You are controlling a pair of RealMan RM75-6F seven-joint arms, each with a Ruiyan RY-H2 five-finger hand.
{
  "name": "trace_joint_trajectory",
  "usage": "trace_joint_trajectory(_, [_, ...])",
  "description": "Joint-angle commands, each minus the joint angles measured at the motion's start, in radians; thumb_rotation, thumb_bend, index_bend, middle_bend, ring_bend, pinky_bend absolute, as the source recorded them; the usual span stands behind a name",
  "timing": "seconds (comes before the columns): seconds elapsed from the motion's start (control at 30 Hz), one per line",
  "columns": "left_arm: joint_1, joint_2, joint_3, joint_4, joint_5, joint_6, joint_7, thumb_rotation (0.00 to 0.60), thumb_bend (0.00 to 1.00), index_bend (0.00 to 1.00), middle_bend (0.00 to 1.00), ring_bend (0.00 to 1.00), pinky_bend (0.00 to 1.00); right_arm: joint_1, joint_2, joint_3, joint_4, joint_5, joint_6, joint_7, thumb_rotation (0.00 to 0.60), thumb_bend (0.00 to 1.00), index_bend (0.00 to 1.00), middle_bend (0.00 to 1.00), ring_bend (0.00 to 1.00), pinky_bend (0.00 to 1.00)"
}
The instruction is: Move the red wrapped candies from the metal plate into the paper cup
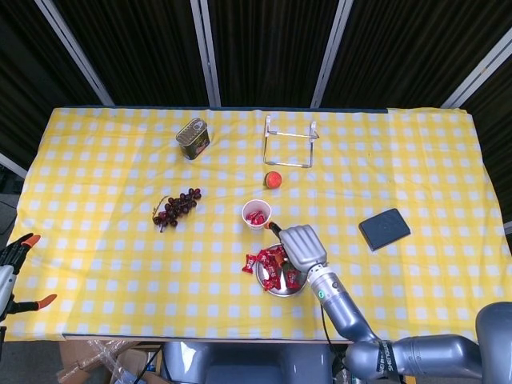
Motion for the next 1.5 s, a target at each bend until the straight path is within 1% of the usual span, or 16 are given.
trace_joint_trajectory(0.03, [0.001,-0.001,0.001,0.001,0.003,0.003,0.002,0.600,0.05,0.00,0.00,0.00,0.00,-0.023,0.009,-0.031,-0.002,0.001,0.009,-0.005,0.600,0.44,0.20,0.77,0.91,1.00])
trace_joint_trajectory(0.27, [0.003,-0.004,0.001,0.002,0.004,0.008,0.010,0.600,0.05,0.00,0.00,0.00,0.00,-0.050,0.013,-0.074,0.015,0.006,-0.001,-0.006,0.600,0.40,0.14,0.77,0.91,1.00])
trace_joint_trajectory(0.4, [0.004,-0.005,0.001,0.001,0.002,0.009,0.015,0.600,0.05,0.00,0.00,0.00,0.00,-0.063,0.015,-0.094,0.013,0.001,-0.007,-0.008,0.600,0.37,0.14,0.77,0.91,1.00])
trace_joint_trajectory(0.63, [0.004,-0.006,0.000,0.001,0.001,0.010,0.018,0.600,0.05,0.00,0.00,0.00,0.00,-0.077,0.005,-0.114,-0.009,-0.012,-0.010,-0.016,0.600,0.32,0.14,0.77,0.91,1.00])
trace_joint_trajectory(0.77, [0.005,-0.007,0.001,0.002,0.003,0.012,0.019,0.600,0.05,0.00,0.00,0.00,0.00,-0.083,-0.012,-0.116,-0.007,-0.006,-0.011,-0.018,0.600,0.30,0.12,0.77,0.91,1.00])
trace_joint_trajectory(0.93, [0.005,-0.007,0.001,0.002,0.003,0.011,0.018,0.600,0.05,0.00,0.00,0.00,0.00,-0.086,-0.035,-0.103,-0.003,-0.002,-0.014,-0.006,0.600,0.30,0.12,0.77,0.91,1.00])
trace_joint_trajectory(1.2, [0.003,-0.006,0.000,0.002,0.000,0.007,0.015,0.600,0.05,0.00,0.00,0.00,0.00,-0.079,-0.051,-0.084,0.034,0.027,-0.033,-0.010,0.600,0.30,0.12,0.77,0.91,1.00])
trace_joint_trajectory(1.33, [0.001,-0.006,0.000,0.000,-0.002,0.002,0.017,0.600,0.05,0.00,0.00,0.00,0.00,-0.082,-0.060,-0.081,0.059,0.030,-0.043,0.000,0.600,0.30,0.09,0.77,0.91,1.00])
trace_joint_trajectory(1.5, [0.002,-0.006,0.000,-0.001,-0.006,0.002,0.020,0.600,0.05,0.00,0.00,0.00,0.00,-0.083,-0.064,-0.078,0.078,0.026,-0.054,0.009,0.600,0.30,0.10,0.77,0.91,1.00])
